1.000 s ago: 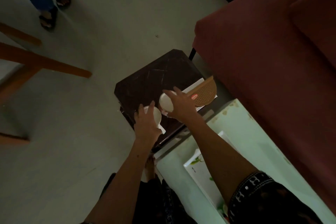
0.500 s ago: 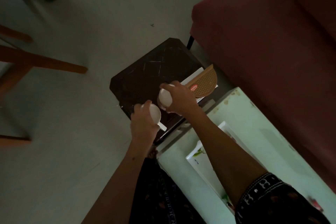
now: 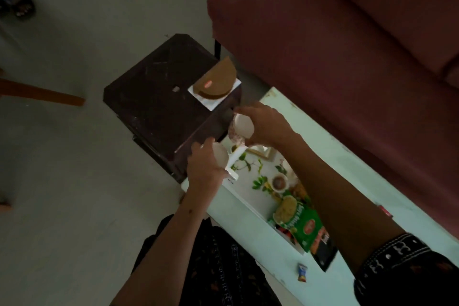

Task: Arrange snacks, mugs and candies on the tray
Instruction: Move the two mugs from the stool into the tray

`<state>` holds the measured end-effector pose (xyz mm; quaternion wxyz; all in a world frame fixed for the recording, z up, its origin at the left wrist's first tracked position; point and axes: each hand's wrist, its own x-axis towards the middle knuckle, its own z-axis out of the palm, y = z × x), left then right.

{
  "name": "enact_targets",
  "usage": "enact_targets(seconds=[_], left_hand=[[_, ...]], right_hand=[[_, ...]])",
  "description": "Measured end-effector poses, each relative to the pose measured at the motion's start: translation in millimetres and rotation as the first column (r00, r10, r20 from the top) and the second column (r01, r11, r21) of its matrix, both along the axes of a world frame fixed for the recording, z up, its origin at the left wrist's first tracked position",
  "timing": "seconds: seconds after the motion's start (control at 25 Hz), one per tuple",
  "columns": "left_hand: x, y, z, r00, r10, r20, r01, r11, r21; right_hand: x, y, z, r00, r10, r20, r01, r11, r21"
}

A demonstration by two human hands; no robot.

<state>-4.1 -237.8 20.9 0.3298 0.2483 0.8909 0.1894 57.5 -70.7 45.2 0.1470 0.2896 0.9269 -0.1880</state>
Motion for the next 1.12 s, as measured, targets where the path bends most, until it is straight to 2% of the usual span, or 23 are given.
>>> enact_targets(seconds=[0.2, 0.44, 0.76, 1.12], left_hand=[[76.9, 20.3, -21.5, 0.996, -0.077, 0.039, 0.077, 0.997, -0.014], [129.2, 37.8, -64.3, 0.987, -0.153, 0.046, 0.154, 0.988, -0.028], [161.5, 49.5, -106.9, 0.983, -0.171, 0.068, 0.175, 0.983, -0.062], [170.1, 46.4, -122.7, 0.983, -0.181, 0.038, 0.183, 0.980, -0.072]], right_hand=[[81.7, 16.9, -24.3, 0.996, -0.050, 0.067, 0.050, 0.999, -0.001], [136.5, 24.8, -79.9, 0.990, -0.082, 0.118, 0.087, 0.995, -0.041], [171.7, 25.3, -134.8, 0.983, -0.106, 0.149, 0.121, 0.988, -0.094], [176.1, 28.8, -152.0, 0.985, -0.112, 0.132, 0.130, 0.983, -0.131]])
